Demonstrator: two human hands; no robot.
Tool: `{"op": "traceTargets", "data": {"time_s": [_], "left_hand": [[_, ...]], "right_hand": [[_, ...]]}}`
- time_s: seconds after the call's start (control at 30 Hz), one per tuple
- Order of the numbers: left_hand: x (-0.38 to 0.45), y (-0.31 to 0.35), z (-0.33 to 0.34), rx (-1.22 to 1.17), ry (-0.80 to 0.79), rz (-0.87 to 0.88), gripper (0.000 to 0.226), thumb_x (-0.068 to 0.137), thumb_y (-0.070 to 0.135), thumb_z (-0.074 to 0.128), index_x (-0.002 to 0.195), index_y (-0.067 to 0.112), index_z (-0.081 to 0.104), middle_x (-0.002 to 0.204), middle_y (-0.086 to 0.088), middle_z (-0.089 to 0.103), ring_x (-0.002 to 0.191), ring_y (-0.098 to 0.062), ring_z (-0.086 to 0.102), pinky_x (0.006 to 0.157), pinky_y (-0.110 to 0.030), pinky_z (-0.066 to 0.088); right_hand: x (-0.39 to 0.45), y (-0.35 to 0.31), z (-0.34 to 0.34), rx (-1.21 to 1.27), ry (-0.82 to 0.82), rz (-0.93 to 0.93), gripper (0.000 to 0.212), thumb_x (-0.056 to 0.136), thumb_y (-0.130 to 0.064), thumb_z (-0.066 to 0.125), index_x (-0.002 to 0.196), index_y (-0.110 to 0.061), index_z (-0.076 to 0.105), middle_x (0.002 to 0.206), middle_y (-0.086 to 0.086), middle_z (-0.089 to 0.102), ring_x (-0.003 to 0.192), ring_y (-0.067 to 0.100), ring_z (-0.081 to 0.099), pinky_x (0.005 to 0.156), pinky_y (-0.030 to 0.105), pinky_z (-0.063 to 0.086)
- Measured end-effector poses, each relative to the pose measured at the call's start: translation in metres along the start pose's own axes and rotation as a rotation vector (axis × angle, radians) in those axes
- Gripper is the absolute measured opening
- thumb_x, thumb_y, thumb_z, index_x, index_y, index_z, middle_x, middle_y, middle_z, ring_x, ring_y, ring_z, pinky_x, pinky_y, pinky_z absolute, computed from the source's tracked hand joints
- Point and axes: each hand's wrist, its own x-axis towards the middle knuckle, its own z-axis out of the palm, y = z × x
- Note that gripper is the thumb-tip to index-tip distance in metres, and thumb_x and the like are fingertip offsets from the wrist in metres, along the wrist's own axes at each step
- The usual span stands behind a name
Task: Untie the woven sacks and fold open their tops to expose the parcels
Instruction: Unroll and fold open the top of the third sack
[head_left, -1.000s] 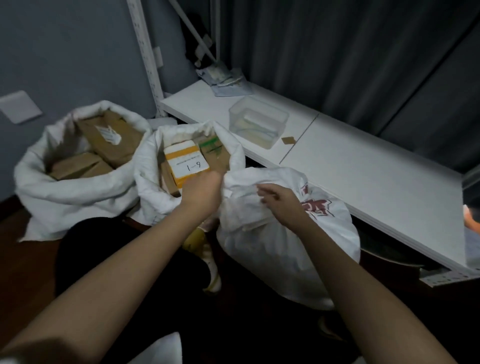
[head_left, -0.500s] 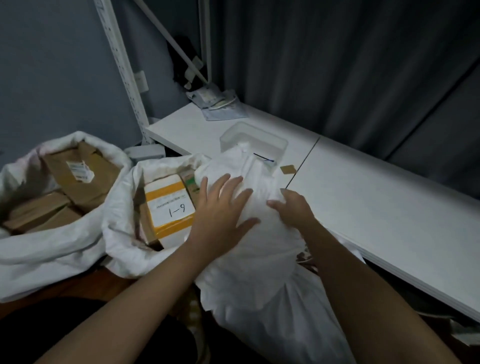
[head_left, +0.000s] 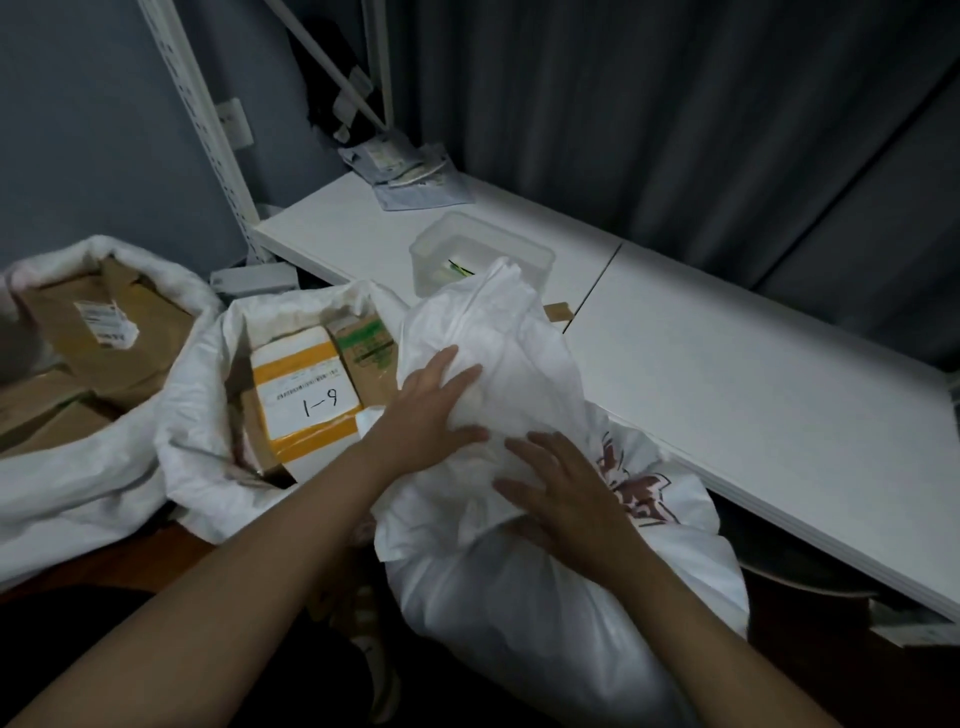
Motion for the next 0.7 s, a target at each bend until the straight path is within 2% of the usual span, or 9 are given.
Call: {"op": "traceTargets", "data": {"time_s": [0.13, 0.2, 0.3, 0.33, 0.4, 0.47, 0.57, 0.63, 0.7], "left_hand": [[-0.019, 0.008, -0.033, -0.326, 0.038, -0.031, 0.051, 0.095, 0.043, 0.046, 0.144, 0.032, 0.036, 0.156, 0.004, 0.014, 0.141, -0.014, 0.021, 0.113, -0.027, 0.021], [-0.03, 0.011, -0.056, -0.455, 0.07, -0.034, 0.045, 0.097, 0.037, 0.047, 0.141, 0.034, 0.038, 0.153, 0.006, 0.018, 0.136, -0.006, 0.025, 0.108, -0.021, 0.024], [-0.049, 0.028, -0.087, -0.546, 0.04, -0.006, 0.043, 0.093, 0.042, 0.054, 0.134, 0.044, 0.04, 0.153, 0.007, 0.02, 0.14, -0.012, 0.025, 0.106, -0.017, 0.025], [-0.055, 0.037, -0.093, -0.442, 0.031, 0.003, 0.046, 0.089, 0.054, 0.053, 0.133, 0.047, 0.04, 0.156, 0.007, 0.015, 0.143, -0.014, 0.016, 0.112, -0.023, 0.018], [-0.068, 0.057, -0.106, -0.043, 0.051, 0.062, 0.067, 0.073, 0.082, 0.034, 0.133, 0.052, 0.04, 0.158, 0.008, 0.0, 0.144, -0.016, -0.006, 0.116, -0.04, -0.004], [-0.077, 0.077, -0.116, 0.326, 0.125, 0.214, 0.091, 0.058, 0.095, 0.019, 0.134, 0.05, 0.042, 0.159, 0.001, -0.009, 0.143, -0.024, -0.017, 0.112, -0.049, -0.018], [-0.084, 0.102, -0.122, 0.749, 0.119, 0.455, 0.098, 0.056, 0.096, 0.021, 0.131, 0.04, 0.051, 0.16, -0.01, -0.003, 0.144, -0.034, -0.013, 0.109, -0.057, -0.019], [-0.085, 0.112, -0.118, 0.861, -0.091, 0.435, 0.088, 0.066, 0.088, 0.032, 0.135, 0.035, 0.048, 0.16, -0.008, -0.002, 0.145, -0.032, -0.013, 0.109, -0.053, -0.021], [-0.088, 0.118, -0.109, 0.864, -0.274, 0.366, 0.072, 0.079, 0.075, 0.041, 0.136, 0.03, 0.048, 0.157, -0.006, 0.015, 0.146, -0.03, 0.005, 0.116, -0.048, -0.006]], "right_hand": [[0.014, -0.012, -0.025, 0.268, 0.248, 0.302, 0.034, 0.094, -0.034, 0.05, 0.098, -0.008, 0.072, 0.103, 0.007, 0.069, 0.099, 0.022, 0.062, 0.09, 0.028, 0.045], [0.016, -0.013, -0.055, 0.316, 0.324, 0.5, 0.036, 0.089, -0.035, 0.051, 0.094, -0.005, 0.071, 0.095, 0.002, 0.065, 0.092, 0.018, 0.057, 0.081, 0.02, 0.041], [0.011, -0.017, -0.1, 0.379, 0.349, 0.739, 0.029, 0.087, -0.029, 0.051, 0.078, -0.005, 0.065, 0.084, -0.008, 0.049, 0.082, 0.014, 0.047, 0.067, 0.01, 0.033], [0.009, -0.02, -0.114, 0.414, 0.342, 0.787, 0.018, 0.088, -0.017, 0.053, 0.075, -0.007, 0.062, 0.082, -0.008, 0.047, 0.078, 0.014, 0.047, 0.064, 0.009, 0.034], [0.005, -0.023, -0.137, 0.432, 0.323, 0.833, 0.019, 0.086, 0.002, 0.052, 0.073, -0.01, 0.059, 0.081, -0.003, 0.05, 0.072, 0.012, 0.048, 0.061, 0.008, 0.035], [0.001, -0.03, -0.156, 0.524, 0.338, 0.903, 0.02, 0.085, 0.005, 0.052, 0.075, -0.009, 0.062, 0.08, 0.001, 0.059, 0.071, 0.012, 0.052, 0.061, 0.011, 0.039], [-0.001, -0.046, -0.176, 0.9, 0.44, 1.028, 0.017, 0.087, 0.001, 0.057, 0.079, -0.008, 0.07, 0.085, 0.007, 0.068, 0.075, 0.015, 0.059, 0.069, 0.016, 0.048], [-0.002, -0.059, -0.187, 1.219, 0.481, 1.074, 0.013, 0.091, -0.004, 0.058, 0.088, -0.001, 0.07, 0.098, 0.014, 0.069, 0.093, 0.021, 0.065, 0.087, 0.023, 0.051], [-0.007, -0.074, -0.194, 1.343, 0.367, 1.056, 0.024, 0.092, -0.019, 0.061, 0.099, 0.004, 0.068, 0.108, 0.019, 0.068, 0.109, 0.028, 0.064, 0.102, 0.034, 0.046]]}}
